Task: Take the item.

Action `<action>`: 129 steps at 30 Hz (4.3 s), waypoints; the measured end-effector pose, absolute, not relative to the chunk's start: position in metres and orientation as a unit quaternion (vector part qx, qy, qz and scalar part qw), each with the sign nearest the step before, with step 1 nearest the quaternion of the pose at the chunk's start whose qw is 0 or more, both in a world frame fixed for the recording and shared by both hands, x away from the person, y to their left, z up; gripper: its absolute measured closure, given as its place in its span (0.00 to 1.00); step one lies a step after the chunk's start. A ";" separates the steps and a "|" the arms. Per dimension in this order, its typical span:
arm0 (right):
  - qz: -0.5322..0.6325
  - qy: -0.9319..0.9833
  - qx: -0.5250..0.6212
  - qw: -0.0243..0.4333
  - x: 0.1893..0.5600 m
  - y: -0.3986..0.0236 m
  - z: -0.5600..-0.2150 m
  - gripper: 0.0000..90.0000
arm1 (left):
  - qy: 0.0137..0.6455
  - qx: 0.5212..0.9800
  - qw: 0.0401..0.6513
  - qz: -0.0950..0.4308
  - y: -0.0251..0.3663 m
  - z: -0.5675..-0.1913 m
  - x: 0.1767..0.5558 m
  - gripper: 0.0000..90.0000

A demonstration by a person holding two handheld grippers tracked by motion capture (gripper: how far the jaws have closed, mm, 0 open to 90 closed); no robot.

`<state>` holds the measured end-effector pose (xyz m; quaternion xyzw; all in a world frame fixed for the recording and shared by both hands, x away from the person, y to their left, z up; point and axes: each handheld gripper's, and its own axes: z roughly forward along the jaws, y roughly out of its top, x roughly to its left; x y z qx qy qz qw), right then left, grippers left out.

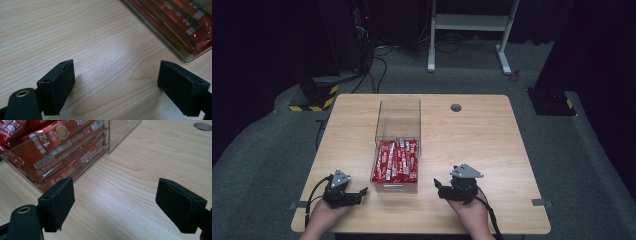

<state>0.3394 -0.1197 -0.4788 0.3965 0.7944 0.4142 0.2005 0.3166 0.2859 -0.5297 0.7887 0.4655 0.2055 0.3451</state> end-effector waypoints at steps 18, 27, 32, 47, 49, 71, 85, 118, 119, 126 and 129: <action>0.425 0.790 0.393 0.202 0.337 -0.115 -0.468 0.27 | 0.465 0.789 0.346 0.205 0.286 -0.530 0.317 0.17; 0.435 0.789 0.386 0.198 0.338 -0.107 -0.454 0.27 | 0.465 0.789 0.346 0.205 0.286 -0.530 0.316 0.17; 0.442 0.788 0.381 0.197 0.339 -0.103 -0.448 0.29 | 0.465 0.789 0.346 0.205 0.286 -0.530 0.316 0.17; 0.454 0.790 0.362 0.197 0.341 -0.089 -0.433 0.31 | 0.465 0.789 0.346 0.205 0.286 -0.530 0.316 0.17; 0.456 0.790 0.359 0.198 0.341 -0.086 -0.431 0.32 | 0.464 0.789 0.346 0.205 0.286 -0.530 0.316 0.17; 0.468 0.800 0.328 0.182 0.347 -0.047 -0.422 0.43 | 0.464 0.789 0.346 0.204 0.286 -0.530 0.316 0.17; 0.457 0.810 0.327 0.171 0.349 -0.036 -0.433 0.69 | 0.462 0.791 0.344 0.206 0.286 -0.530 0.316 0.17; 0.452 0.805 0.347 0.162 0.346 -0.035 -0.445 0.98 | 0.464 0.790 0.346 0.204 0.286 -0.530 0.315 0.17; 0.452 0.806 0.347 0.162 0.346 -0.035 -0.445 0.99 | 0.463 0.790 0.346 0.204 0.286 -0.530 0.315 0.17; 0.461 0.801 0.347 0.159 0.340 -0.038 -0.444 1.00 | 0.464 0.790 0.346 0.203 0.286 -0.530 0.315 0.17; 0.466 0.801 0.342 0.158 0.337 -0.041 -0.444 1.00 | 0.464 0.790 0.347 0.203 0.286 -0.530 0.315 0.17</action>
